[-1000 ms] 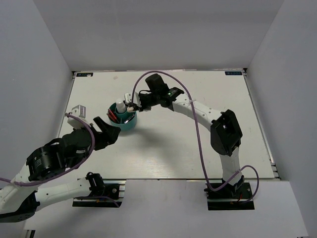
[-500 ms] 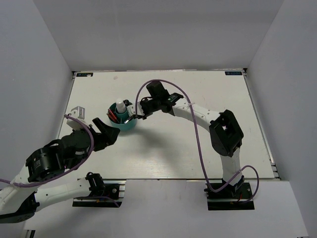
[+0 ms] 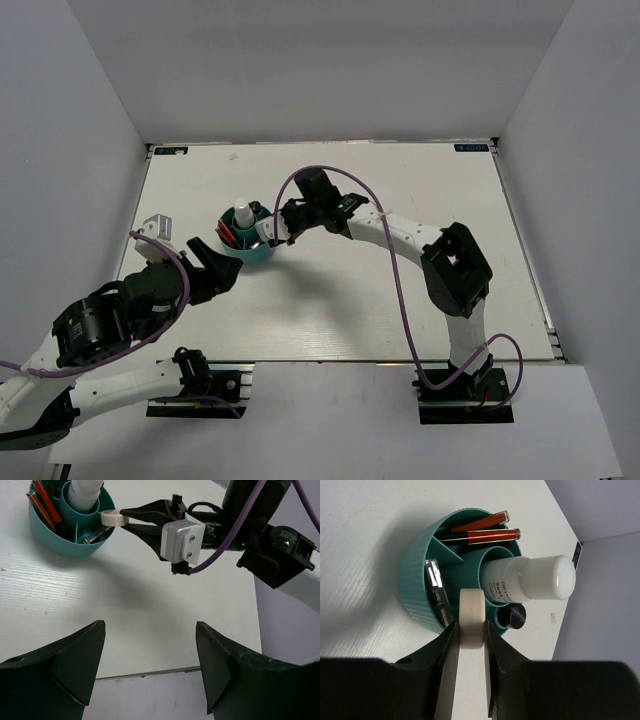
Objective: Organize the makeup
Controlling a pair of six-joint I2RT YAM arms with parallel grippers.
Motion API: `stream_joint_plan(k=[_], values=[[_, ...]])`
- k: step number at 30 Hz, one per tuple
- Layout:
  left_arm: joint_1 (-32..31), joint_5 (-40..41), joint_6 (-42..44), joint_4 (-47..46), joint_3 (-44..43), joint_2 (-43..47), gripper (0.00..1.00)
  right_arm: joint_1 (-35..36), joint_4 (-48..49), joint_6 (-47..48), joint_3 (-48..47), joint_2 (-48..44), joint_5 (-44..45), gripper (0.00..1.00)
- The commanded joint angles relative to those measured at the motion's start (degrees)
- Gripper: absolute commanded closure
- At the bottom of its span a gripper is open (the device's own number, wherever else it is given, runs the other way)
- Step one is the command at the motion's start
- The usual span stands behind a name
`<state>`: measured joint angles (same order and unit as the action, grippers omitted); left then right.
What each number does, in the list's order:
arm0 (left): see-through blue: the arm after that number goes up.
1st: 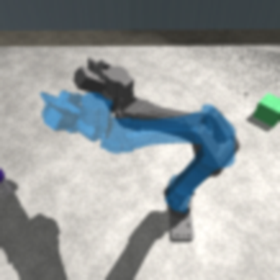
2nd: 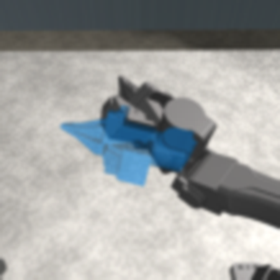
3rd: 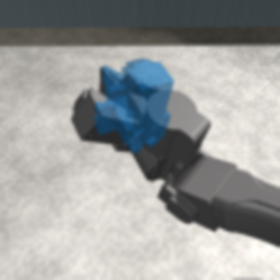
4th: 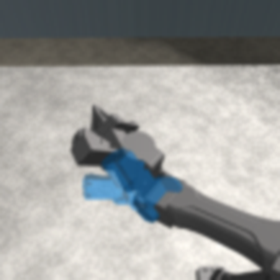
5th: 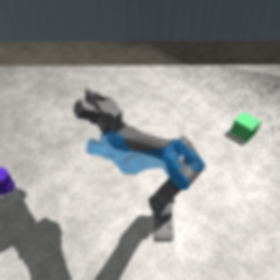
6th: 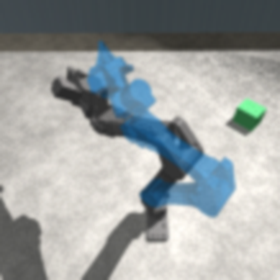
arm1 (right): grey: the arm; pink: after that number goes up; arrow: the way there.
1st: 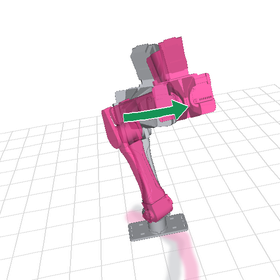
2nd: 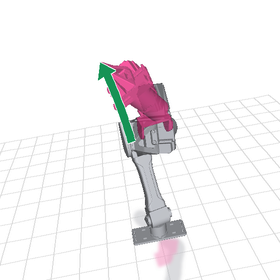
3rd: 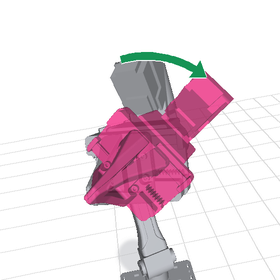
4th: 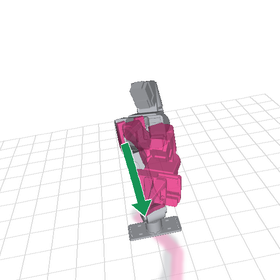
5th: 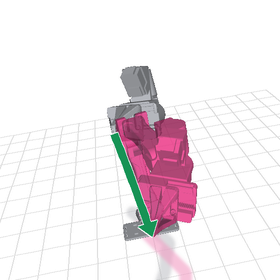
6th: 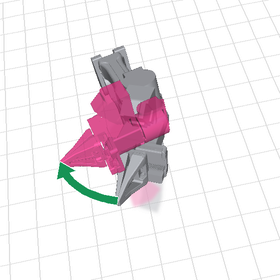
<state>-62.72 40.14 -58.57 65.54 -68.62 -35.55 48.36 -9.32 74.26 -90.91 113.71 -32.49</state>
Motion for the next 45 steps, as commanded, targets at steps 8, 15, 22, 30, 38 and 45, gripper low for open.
stream_joint_plan(k=[8,15,22,30,38,45], values=[[0.2,3.1,-4.4,-0.3,0.4,0.4,0.18,0.7,4.2,5.4,1.7,-2.3,1.1,1.0],[0.2,3.2,-4.2,-0.4,0.4,0.4,0.18,0.7,4.7,6.5,2.6,-2.1,1.1,1.0],[0.2,3.4,-4.3,-0.3,0.3,0.4,0.18,1.1,4.5,7.1,2.0,-1.2,1.0,1.0],[0.2,3.6,-4.2,-0.4,0.2,0.5,0.18,1.6,3.0,8.6,1.5,-0.6,0.6,1.0],[0.2,3.7,-4.2,-0.3,0.2,1.0,0.18,1.8,0.3,10.3,0.2,0.4,0.8,1.0],[0.2,3.6,-4.2,-0.4,0.3,1.0,0.18,1.8,-0.3,11.1,0.3,1.0,1.5,1.0]])
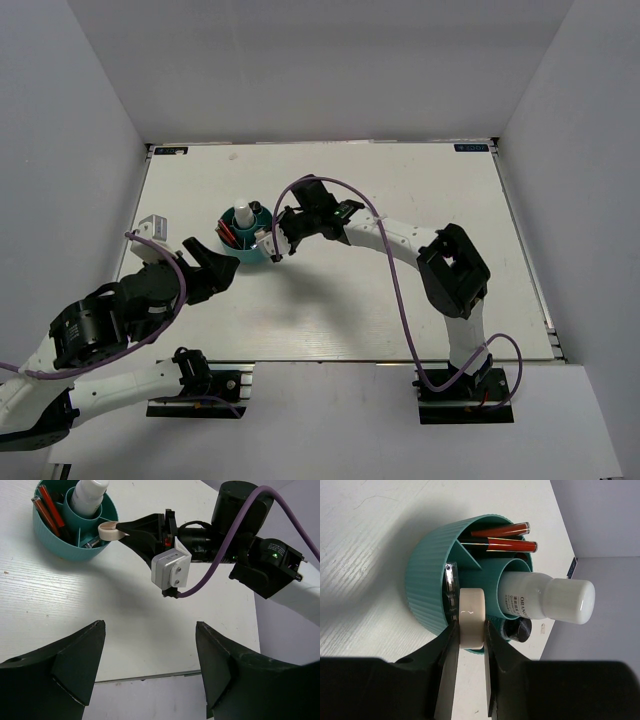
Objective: Organize the makeup
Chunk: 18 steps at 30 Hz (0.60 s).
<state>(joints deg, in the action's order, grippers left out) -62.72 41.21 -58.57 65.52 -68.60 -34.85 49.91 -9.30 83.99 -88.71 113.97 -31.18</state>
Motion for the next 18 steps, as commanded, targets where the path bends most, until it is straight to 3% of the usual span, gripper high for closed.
stream_joint_plan(k=[1,18], values=[[0.2,2.6,-4.2,-0.4,0.3,0.3,0.18,0.4,-0.3,1.3,-1.9,0.8,0.1,1.0],[0.2,2.6,-4.0,-0.8,0.4,0.4,0.18,0.5,6.6,-0.3,0.9,-0.3,1.0,1.0]])
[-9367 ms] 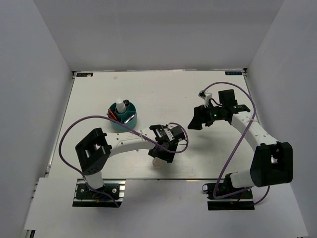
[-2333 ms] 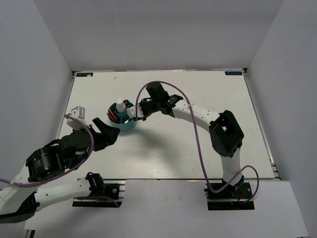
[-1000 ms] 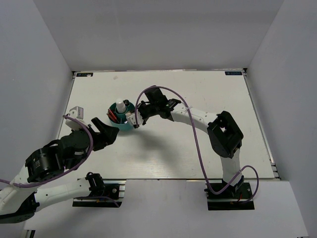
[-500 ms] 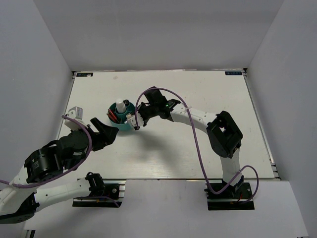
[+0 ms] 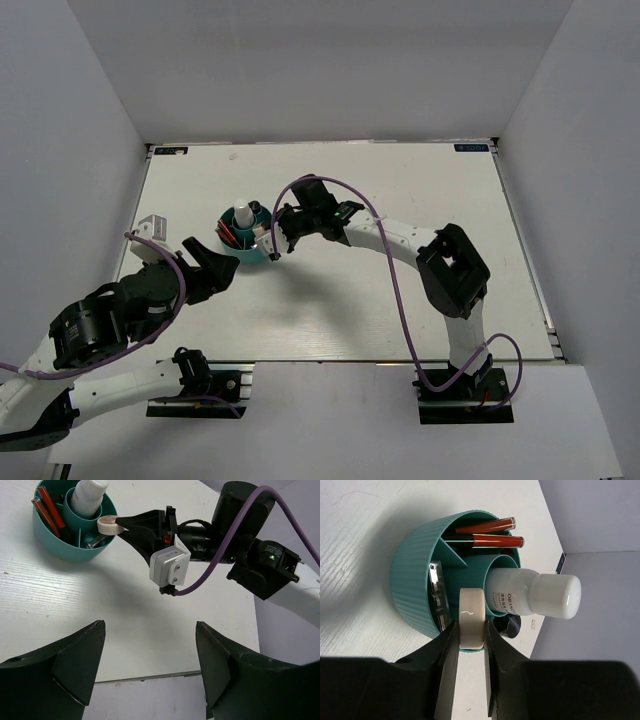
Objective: Organize the makeup
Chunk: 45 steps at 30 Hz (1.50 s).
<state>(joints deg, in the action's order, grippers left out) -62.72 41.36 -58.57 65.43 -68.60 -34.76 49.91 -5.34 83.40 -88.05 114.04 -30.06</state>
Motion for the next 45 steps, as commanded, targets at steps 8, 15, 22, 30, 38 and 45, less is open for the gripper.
stream_joint_plan(k=[8,15,22,30,38,45], values=[[0.2,2.5,-4.2,-0.7,0.4,0.5,0.18,0.3,0.3,1.9,-0.5,0.6,0.0,1.0],[0.2,2.4,-3.9,-0.9,0.5,0.4,0.18,0.3,-0.7,3.0,-0.4,0.8,0.2,1.0],[0.2,2.5,-4.2,-0.9,0.7,0.6,0.18,0.5,-1.9,4.1,-0.9,1.4,0.4,1.0],[0.2,2.5,-4.0,-1.0,0.7,0.4,0.18,0.4,-3.5,5.3,-1.8,2.1,0.5,0.98],[0.2,2.6,-3.8,-1.3,0.7,0.6,0.18,0.5,-4.2,5.6,-2.4,2.2,0.8,0.69],[0.2,2.4,-3.8,-1.5,0.7,0.3,0.18,0.4,-3.5,5.3,-2.0,2.0,0.9,0.56]])
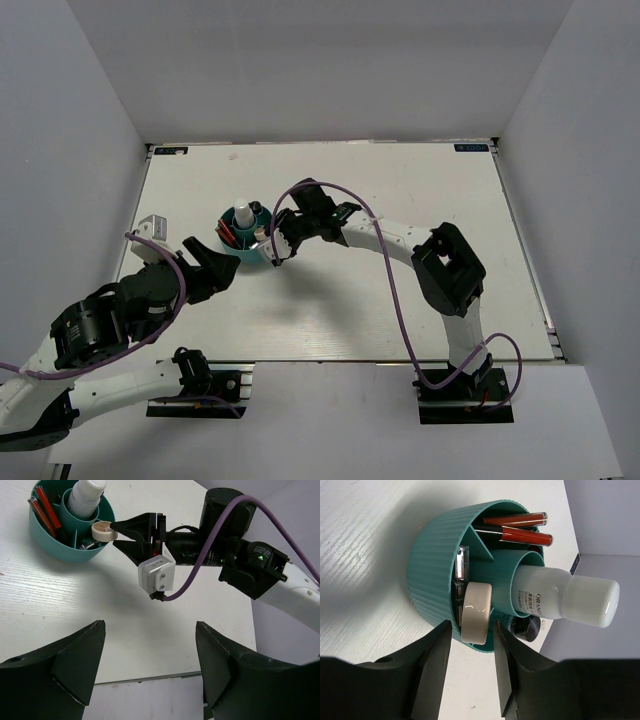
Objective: Organize the makeup
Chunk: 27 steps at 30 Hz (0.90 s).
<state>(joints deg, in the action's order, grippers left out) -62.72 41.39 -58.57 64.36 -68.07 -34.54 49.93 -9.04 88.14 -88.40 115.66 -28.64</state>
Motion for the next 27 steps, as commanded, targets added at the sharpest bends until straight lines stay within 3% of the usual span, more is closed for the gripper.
stream_joint_plan(k=[1,13,16,19,24,25,27], values=[[0.2,2.5,-3.8,-0.5,0.1,0.1,0.18,0.3,0.4,0.5,-1.3,0.3,-0.4,0.54],[0.2,2.4,-3.7,-0.8,0.1,0.2,0.18,0.2,3.7,-1.1,1.6,-2.2,-0.6,0.47],[0.2,2.3,-3.6,-1.1,0.1,0.0,0.18,0.1,4.1,-2.4,2.3,-2.9,-0.2,0.4],[0.2,2.2,-3.6,-1.2,0.1,-0.1,0.18,-0.2,5.0,-3.8,3.3,-4.2,0.3,0.26],[0.2,2.1,-3.2,-1.5,0.0,-0.2,0.18,-0.9,7.2,-7.1,6.7,-8.3,1.0,0.18],[0.2,2.0,-3.0,-1.7,0.0,-0.2,0.18,-1.0,7.5,-8.8,7.4,-10.2,1.6,0.11],[0.2,2.1,-2.8,-1.7,-0.3,-0.5,0.17,-1.9,8.4,-11.6,10.1,-12.5,2.1,0.11]])
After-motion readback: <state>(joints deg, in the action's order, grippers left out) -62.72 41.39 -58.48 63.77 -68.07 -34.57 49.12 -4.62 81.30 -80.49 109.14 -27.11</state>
